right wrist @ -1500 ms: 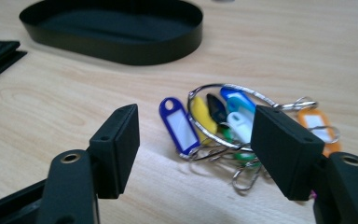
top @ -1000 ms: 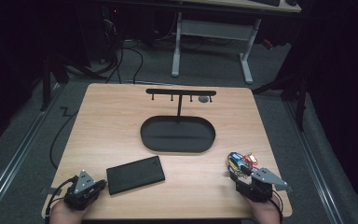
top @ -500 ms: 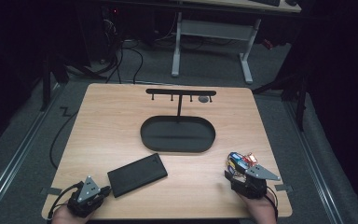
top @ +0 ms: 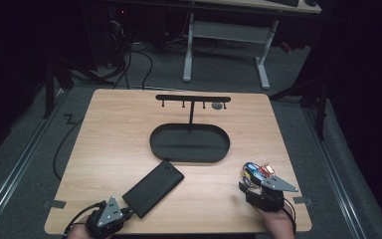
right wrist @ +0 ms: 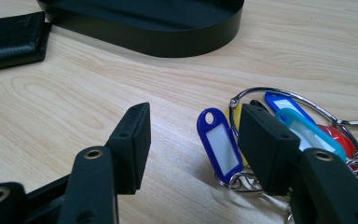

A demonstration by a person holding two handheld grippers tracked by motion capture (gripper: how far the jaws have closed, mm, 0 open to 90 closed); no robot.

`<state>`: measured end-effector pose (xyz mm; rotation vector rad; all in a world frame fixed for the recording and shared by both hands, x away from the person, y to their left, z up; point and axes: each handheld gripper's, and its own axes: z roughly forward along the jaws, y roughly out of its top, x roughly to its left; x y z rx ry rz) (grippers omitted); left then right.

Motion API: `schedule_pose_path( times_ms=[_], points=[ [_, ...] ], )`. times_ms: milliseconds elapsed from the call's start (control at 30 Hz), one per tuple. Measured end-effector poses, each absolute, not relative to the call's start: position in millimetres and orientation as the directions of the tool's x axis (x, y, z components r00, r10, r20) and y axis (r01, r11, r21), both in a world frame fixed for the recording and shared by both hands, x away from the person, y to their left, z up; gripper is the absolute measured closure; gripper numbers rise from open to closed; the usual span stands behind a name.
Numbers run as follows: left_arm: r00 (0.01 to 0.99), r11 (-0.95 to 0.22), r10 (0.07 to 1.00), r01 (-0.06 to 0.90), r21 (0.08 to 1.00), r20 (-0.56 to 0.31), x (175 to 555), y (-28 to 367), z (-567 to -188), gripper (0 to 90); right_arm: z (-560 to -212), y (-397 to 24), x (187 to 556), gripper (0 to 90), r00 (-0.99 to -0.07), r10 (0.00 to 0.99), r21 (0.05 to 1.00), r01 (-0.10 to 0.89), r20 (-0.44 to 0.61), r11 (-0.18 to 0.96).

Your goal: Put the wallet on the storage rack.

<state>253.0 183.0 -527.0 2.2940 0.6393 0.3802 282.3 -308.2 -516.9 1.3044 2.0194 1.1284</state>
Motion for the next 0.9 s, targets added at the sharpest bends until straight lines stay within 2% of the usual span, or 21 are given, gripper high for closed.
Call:
schedule_pose_path(
  times_ms=[167, 333, 667, 833, 900],
  points=[
    [0.834, -0.636, 0.542, 0.330, 0.698, 0.100, 252, 183, -525, 78.8, -517, -308, 282, 44.8, -0.430, 0.902, 0.839, 0.504, 0.037, 0.205],
    [0.805, -0.594, 0.584, 0.336, 0.731, 0.104, 251, 194, -516, 78.2, -517, -308, 283, 44.7, -0.428, 0.903, 0.838, 0.506, 0.041, 0.202],
    [0.773, -0.584, 0.618, 0.334, 0.740, 0.139, 254, 189, -510, 72.3, -517, -312, 280, 44.7, -0.414, 0.909, 0.839, 0.508, 0.041, 0.194],
    [0.783, -0.602, 0.600, 0.306, 0.738, 0.165, 255, 180, -507, 69.2, -517, -316, 276, 44.7, -0.403, 0.915, 0.841, 0.507, 0.036, 0.190],
    [0.789, -0.618, 0.585, 0.285, 0.733, 0.187, 255, 172, -505, 65.1, -518, -319, 273, 44.7, -0.393, 0.919, 0.841, 0.509, 0.035, 0.186]
  ],
)
